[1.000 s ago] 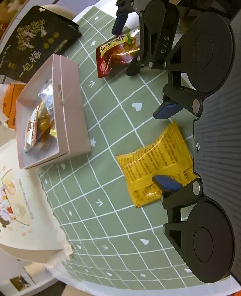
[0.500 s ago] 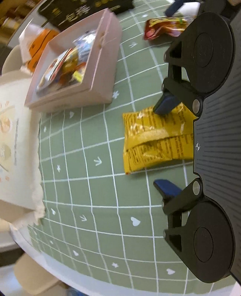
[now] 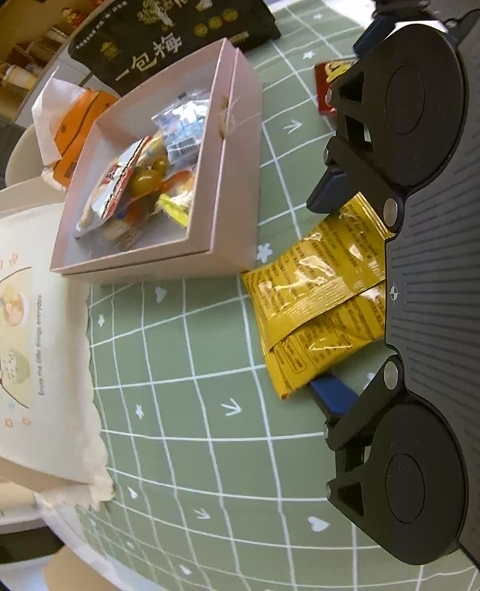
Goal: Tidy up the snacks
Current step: 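Lower the left tool onto the yellow packet and close on it, then lift the red bag with the right tool while the left tool holds the yellow packet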
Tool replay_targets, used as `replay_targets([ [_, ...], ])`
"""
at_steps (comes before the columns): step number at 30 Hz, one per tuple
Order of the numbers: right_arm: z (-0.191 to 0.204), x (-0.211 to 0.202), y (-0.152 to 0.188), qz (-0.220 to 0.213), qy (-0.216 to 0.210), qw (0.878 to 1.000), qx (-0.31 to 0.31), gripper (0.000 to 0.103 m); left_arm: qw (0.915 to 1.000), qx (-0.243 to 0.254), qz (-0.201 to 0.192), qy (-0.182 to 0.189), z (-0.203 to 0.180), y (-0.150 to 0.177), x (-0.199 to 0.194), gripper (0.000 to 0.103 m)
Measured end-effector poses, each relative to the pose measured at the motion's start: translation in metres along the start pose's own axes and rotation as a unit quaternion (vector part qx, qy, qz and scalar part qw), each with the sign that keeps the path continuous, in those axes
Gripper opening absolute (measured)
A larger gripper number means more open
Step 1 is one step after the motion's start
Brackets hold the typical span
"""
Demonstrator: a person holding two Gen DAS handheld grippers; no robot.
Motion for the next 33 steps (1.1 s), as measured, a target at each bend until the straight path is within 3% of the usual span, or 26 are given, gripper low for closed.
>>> replay_targets([
  [5,0.000,-0.001,0.000,-0.001,0.000,1.000,0.000,0.103,0.9999,0.011,-0.008,-0.009,0.002,-0.006,0.003,0.097],
  [7,0.000,-0.001,0.001,-0.001,0.000,1.000,0.000,0.103,0.9995,0.027,-0.012,-0.013,0.002,-0.002,0.000,0.092],
  [10,-0.001,-0.001,-0.001,0.007,-0.001,1.000,-0.002,0.103,0.9990,0.044,-0.003,0.004,0.005,0.009,-0.011,0.086],
  [13,-0.005,-0.001,-0.006,0.044,0.009,0.999,0.008,0.103,0.9982,0.050,0.016,0.029,0.006,0.029,-0.028,0.084],
  [18,-0.002,0.000,-0.012,0.082,0.047,0.995,0.043,0.103,0.9949,0.068,0.033,0.067,0.007,0.066,-0.053,0.084],
  [21,0.003,0.003,-0.017,0.095,0.041,0.994,0.037,0.103,0.9935,0.076,0.030,0.080,0.010,0.073,-0.058,0.084],
  [22,0.004,0.003,-0.019,0.097,0.035,0.994,0.029,0.099,0.9932,0.074,0.030,0.085,0.012,0.073,-0.059,0.083],
  [24,0.008,-0.007,-0.025,0.092,0.017,0.996,0.000,0.081,0.9928,0.067,0.030,0.095,0.017,0.072,-0.061,0.080],
  [25,0.011,-0.014,-0.028,0.084,0.009,0.996,-0.020,0.065,0.9925,0.064,0.029,0.100,0.019,0.072,-0.062,0.079],
  [28,0.016,-0.034,-0.034,0.066,0.004,0.996,-0.057,0.036,0.9914,0.054,0.025,0.117,0.025,0.072,-0.064,0.079],
  [33,0.004,-0.057,-0.047,0.049,0.013,0.997,-0.054,0.022,0.9904,0.049,0.018,0.129,0.028,0.072,-0.065,0.079],
])
Point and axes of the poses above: each gripper's, at about its wrist camera, not at the fingertips, and x roughly the way its jaws point, z to its left, y to its underside, the point moved 1 cm from there along x, roughly the way its jaws point, and after that the axes turned 9 degrees about y, right-handed, at the moved point
